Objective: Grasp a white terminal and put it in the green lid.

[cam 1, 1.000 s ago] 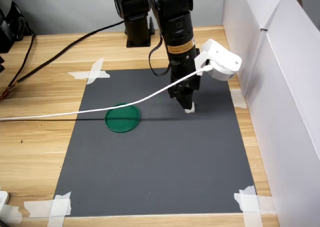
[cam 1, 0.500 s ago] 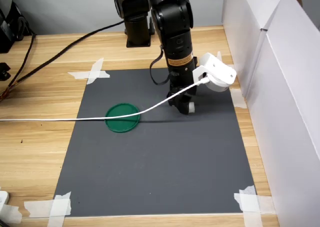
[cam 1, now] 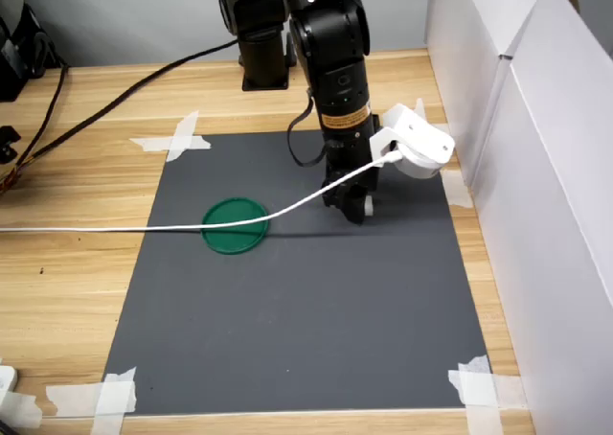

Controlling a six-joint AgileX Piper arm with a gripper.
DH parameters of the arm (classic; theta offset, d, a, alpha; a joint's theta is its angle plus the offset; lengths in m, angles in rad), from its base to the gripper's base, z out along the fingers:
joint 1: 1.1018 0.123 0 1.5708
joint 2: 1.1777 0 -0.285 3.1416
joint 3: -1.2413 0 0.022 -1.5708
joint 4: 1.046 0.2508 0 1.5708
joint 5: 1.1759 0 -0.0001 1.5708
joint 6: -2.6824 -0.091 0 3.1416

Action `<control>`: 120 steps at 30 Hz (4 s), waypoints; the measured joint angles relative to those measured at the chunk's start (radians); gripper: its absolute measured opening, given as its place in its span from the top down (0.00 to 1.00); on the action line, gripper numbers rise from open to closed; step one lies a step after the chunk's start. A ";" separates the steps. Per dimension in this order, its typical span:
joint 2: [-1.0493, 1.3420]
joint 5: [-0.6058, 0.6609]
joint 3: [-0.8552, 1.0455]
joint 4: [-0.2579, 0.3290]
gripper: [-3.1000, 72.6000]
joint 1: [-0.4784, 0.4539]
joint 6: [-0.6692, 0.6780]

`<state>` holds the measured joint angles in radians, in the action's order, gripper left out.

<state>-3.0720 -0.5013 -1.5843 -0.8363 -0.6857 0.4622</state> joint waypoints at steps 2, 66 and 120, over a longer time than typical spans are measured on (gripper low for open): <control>-0.011 0.001 0.000 -0.001 0.25 0.000 -0.004; 0.192 0.116 0.060 -0.143 0.51 -0.449 0.150; 0.291 -0.098 0.068 -0.007 0.40 -0.449 0.038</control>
<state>-2.7813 -0.5993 -1.5165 -0.8434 -1.1342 0.5000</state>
